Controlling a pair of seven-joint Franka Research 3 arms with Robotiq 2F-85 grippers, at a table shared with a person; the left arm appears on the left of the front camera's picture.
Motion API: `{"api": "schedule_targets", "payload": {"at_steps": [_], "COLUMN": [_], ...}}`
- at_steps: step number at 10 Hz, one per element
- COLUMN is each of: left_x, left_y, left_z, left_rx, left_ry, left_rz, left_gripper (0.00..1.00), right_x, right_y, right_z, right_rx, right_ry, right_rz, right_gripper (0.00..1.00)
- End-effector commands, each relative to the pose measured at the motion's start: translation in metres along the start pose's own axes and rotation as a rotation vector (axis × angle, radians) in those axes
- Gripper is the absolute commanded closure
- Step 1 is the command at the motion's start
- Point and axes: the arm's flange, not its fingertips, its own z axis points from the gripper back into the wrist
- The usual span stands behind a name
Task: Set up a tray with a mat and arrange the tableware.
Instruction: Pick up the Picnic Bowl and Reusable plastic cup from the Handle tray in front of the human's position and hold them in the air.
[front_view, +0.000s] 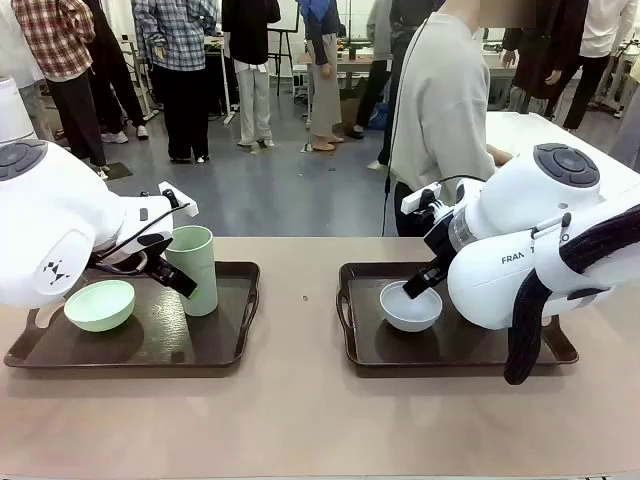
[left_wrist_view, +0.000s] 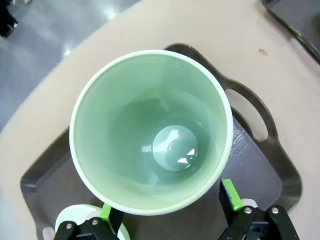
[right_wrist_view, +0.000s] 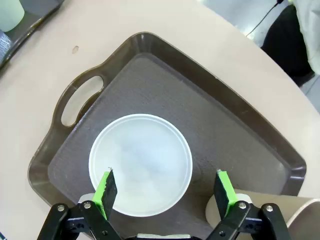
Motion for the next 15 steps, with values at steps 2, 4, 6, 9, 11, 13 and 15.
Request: {"api": "schedule_targets", "payload": {"at_steps": [2, 4, 6, 9, 11, 13, 15], "left_x": [0.000, 0.000, 0.000, 0.000, 0.000, 0.000, -0.004], "left_y": [0.000, 0.000, 0.000, 0.000, 0.000, 0.000, -0.003], "left_z": [0.000, 0.000, 0.000, 0.000, 0.000, 0.000, 0.015], "left_rx": [0.000, 0.000, 0.000, 0.000, 0.000, 0.000, 0.021], "left_ry": [0.000, 0.000, 0.000, 0.000, 0.000, 0.000, 0.044], "left_rz": [0.000, 0.000, 0.000, 0.000, 0.000, 0.000, -0.003], "left_gripper": [0.00, 0.00, 0.00, 0.00, 0.00, 0.00, 0.00], "right_x": [0.000, 0.000, 0.000, 0.000, 0.000, 0.000, 0.001], "right_y": [0.000, 0.000, 0.000, 0.000, 0.000, 0.000, 0.003], "right_z": [0.000, 0.000, 0.000, 0.000, 0.000, 0.000, 0.019], "right_rx": [0.000, 0.000, 0.000, 0.000, 0.000, 0.000, 0.000], "right_ry": [0.000, 0.000, 0.000, 0.000, 0.000, 0.000, 0.006], "right_rz": [0.000, 0.000, 0.000, 0.000, 0.000, 0.000, -0.018], "right_gripper": [0.00, 0.00, 0.00, 0.00, 0.00, 0.00, 0.00]}}
